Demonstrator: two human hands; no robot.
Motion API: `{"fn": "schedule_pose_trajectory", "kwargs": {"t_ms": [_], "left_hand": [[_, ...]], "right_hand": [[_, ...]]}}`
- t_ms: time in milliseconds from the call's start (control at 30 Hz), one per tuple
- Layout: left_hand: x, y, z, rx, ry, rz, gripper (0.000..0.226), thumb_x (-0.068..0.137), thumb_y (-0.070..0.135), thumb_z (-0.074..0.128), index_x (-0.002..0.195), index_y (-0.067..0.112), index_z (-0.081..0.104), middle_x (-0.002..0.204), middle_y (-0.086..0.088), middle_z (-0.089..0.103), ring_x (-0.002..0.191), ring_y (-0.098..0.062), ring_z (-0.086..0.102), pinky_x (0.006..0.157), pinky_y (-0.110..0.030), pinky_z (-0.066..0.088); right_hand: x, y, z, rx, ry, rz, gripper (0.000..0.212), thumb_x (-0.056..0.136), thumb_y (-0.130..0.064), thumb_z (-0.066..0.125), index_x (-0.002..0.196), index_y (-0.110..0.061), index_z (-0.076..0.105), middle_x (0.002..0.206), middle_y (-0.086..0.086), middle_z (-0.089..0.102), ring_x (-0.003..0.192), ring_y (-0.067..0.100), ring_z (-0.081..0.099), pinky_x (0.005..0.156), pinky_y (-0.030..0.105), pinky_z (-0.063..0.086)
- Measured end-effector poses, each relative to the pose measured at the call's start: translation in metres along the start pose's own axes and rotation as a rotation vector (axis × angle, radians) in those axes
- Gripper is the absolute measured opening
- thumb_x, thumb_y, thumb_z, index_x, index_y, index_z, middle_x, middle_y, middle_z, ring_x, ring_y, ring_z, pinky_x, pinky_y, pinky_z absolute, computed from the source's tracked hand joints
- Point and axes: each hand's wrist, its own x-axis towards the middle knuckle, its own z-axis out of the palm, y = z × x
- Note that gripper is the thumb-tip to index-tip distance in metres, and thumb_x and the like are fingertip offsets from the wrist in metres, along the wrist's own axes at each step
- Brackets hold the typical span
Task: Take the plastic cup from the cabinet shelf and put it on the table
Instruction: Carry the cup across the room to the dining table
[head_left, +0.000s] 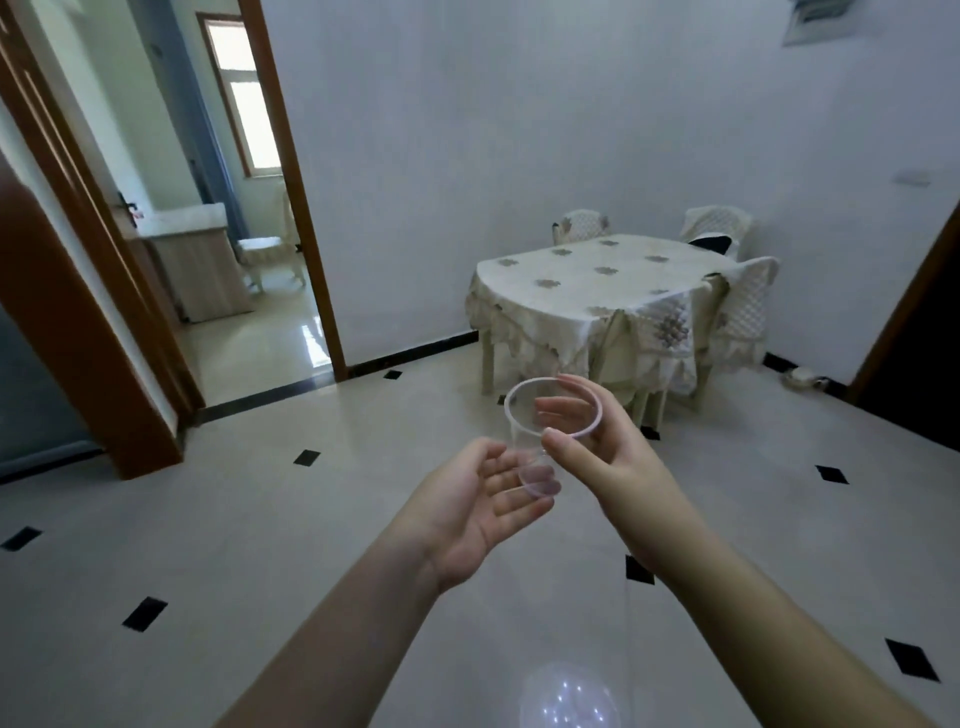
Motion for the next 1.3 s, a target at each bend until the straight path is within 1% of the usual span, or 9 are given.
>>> {"fn": "schedule_pose_trajectory", "kwargs": {"t_ms": [300, 500, 633, 733, 900, 1000, 1067, 1167, 1300], "left_hand": [[0.123, 0.044, 0.017, 0.082, -0.153, -0.1, 0.035, 0.094, 0.018, 0.041, 0.111, -0.006, 0.06, 0.103, -0.023, 0.072, 0.085, -0.031, 0.073, 0.068, -0.036, 0.061], [0.217, 0.054, 0.041, 0.08, -0.161, -0.121, 0.036, 0.094, 0.018, 0.04, 0.112, -0.005, 0.06, 0.105, -0.023, 0.07, 0.072, -0.026, 0.072, 0.071, -0.035, 0.061], [0.276, 0.067, 0.068, 0.069, -0.132, -0.124, 0.035, 0.094, 0.018, 0.04, 0.11, -0.005, 0.061, 0.111, -0.026, 0.067, 0.081, -0.03, 0.071, 0.076, -0.038, 0.058], [0.318, 0.078, 0.088, 0.069, -0.131, -0.118, 0.035, 0.094, 0.017, 0.041, 0.11, -0.007, 0.061, 0.104, -0.025, 0.071, 0.088, -0.033, 0.072, 0.075, -0.038, 0.06], [0.38, 0.098, 0.112, 0.075, -0.106, -0.119, 0.032, 0.092, 0.017, 0.044, 0.083, -0.001, 0.069, 0.109, -0.027, 0.069, 0.083, -0.031, 0.073, 0.071, -0.037, 0.061], [0.419, 0.11, 0.112, 0.089, -0.092, -0.114, 0.03, 0.092, 0.016, 0.044, 0.1, -0.004, 0.064, 0.101, -0.024, 0.07, 0.08, -0.03, 0.072, 0.074, -0.038, 0.061], [0.447, 0.12, 0.107, 0.083, -0.093, -0.116, 0.03, 0.092, 0.016, 0.045, 0.103, -0.005, 0.063, 0.096, -0.023, 0.072, 0.081, -0.031, 0.072, 0.076, -0.038, 0.06], [0.491, 0.137, 0.095, 0.072, -0.094, -0.128, 0.034, 0.093, 0.017, 0.044, 0.11, -0.007, 0.06, 0.103, -0.026, 0.071, 0.09, -0.033, 0.071, 0.081, -0.038, 0.058], [0.546, 0.163, 0.073, 0.043, -0.104, -0.118, 0.033, 0.094, 0.016, 0.044, 0.11, -0.008, 0.061, 0.105, -0.028, 0.07, 0.09, -0.033, 0.072, 0.067, -0.033, 0.061]], "right_hand": [[0.084, 0.032, -0.049, -0.007, 0.173, 0.004, 0.058, 0.079, -0.033, 0.071, 0.132, -0.025, 0.049, 0.12, -0.001, 0.064, 0.107, 0.005, 0.064, 0.079, 0.016, 0.051], [0.152, 0.075, -0.1, -0.009, 0.201, 0.009, 0.065, 0.075, -0.04, 0.074, 0.133, -0.029, 0.047, 0.119, -0.002, 0.065, 0.105, 0.008, 0.065, 0.078, 0.016, 0.052], [0.203, 0.095, -0.142, 0.015, 0.186, 0.032, 0.065, 0.074, -0.038, 0.075, 0.132, -0.028, 0.047, 0.12, 0.0, 0.063, 0.106, 0.008, 0.065, 0.079, 0.018, 0.052], [0.24, 0.107, -0.173, 0.004, 0.157, 0.035, 0.069, 0.071, -0.041, 0.077, 0.132, -0.028, 0.048, 0.12, 0.001, 0.063, 0.11, 0.01, 0.063, 0.084, 0.024, 0.053], [0.298, 0.129, -0.213, 0.032, 0.165, 0.06, 0.064, 0.07, -0.044, 0.078, 0.128, -0.034, 0.051, 0.118, -0.002, 0.066, 0.109, 0.01, 0.064, 0.081, 0.02, 0.052], [0.332, 0.147, -0.226, 0.036, 0.172, 0.076, 0.063, 0.069, -0.046, 0.079, 0.126, -0.036, 0.052, 0.117, -0.003, 0.067, 0.108, 0.01, 0.064, 0.081, 0.019, 0.052], [0.357, 0.16, -0.229, 0.035, 0.166, 0.088, 0.062, 0.068, -0.046, 0.079, 0.124, -0.038, 0.053, 0.117, -0.003, 0.067, 0.109, 0.01, 0.064, 0.081, 0.019, 0.052], [0.4, 0.182, -0.231, 0.048, 0.153, 0.118, 0.06, 0.071, -0.039, 0.078, 0.125, -0.034, 0.052, 0.12, 0.001, 0.065, 0.11, 0.01, 0.064, 0.083, 0.023, 0.053], [0.461, 0.205, -0.226, 0.036, 0.13, 0.156, 0.059, 0.076, -0.032, 0.074, 0.129, -0.028, 0.05, 0.123, 0.004, 0.063, 0.11, 0.008, 0.063, 0.085, 0.026, 0.052]]}}
